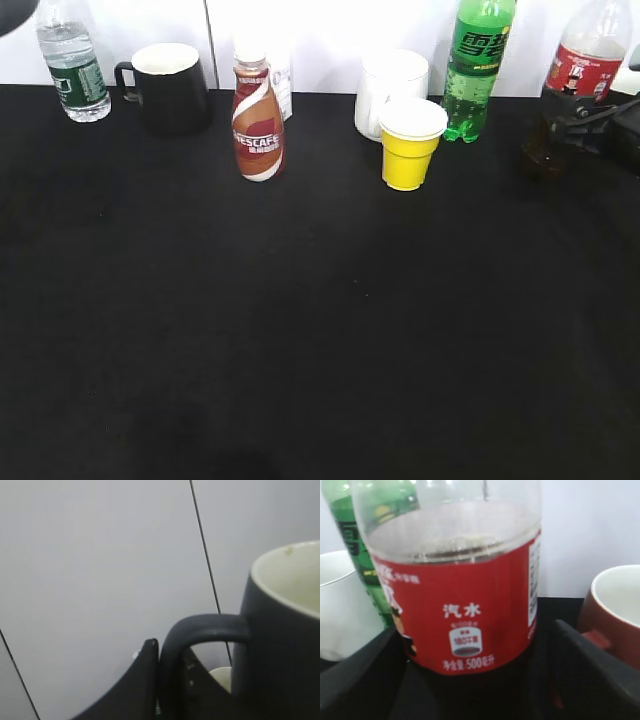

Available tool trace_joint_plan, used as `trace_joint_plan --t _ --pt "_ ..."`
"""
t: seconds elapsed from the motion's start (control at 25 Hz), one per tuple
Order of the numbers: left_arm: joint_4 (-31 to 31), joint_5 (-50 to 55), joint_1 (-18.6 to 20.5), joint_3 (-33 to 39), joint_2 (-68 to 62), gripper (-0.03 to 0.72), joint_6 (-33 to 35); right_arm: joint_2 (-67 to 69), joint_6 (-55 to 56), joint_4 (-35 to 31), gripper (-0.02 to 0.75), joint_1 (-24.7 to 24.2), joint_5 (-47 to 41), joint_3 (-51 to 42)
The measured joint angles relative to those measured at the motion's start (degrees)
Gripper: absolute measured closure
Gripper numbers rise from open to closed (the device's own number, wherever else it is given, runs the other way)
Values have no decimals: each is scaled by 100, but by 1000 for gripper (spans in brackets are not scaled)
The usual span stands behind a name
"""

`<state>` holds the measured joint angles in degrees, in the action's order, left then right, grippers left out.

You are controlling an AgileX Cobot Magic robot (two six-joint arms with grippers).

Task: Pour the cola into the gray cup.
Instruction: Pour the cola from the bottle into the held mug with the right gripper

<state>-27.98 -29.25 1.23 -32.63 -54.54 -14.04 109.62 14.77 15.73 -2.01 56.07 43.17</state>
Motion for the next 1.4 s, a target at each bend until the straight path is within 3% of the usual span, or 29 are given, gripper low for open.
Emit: trace_joint_plan --t 0.28,0.52,0.8,0.88,0.92,1.12,1.24,1.4 --pt "0 -46 0 0 0 640 0 390 5 -51 93 0 281 129" --pt "0 -46 0 0 0 640 0 538 253 313 118 0 191 539" --pt "0 -46 0 0 0 640 0 777 283 342 168 0 438 688" --pt "0 -46 0 0 0 640 0 791 289 377 218 0 493 693" --pt "0 -40 0 0 0 640 0 803 296 465 262 0 565 693" --pt "-57 183 0 0 0 640 0 821 1081 1055 262 0 935 693" --pt "-434 359 0 0 0 640 -4 257 1818 1881 262 0 867 678" --pt "-734 440 0 0 -18 640 -420 -1158 2448 2805 262 11 -910 675"
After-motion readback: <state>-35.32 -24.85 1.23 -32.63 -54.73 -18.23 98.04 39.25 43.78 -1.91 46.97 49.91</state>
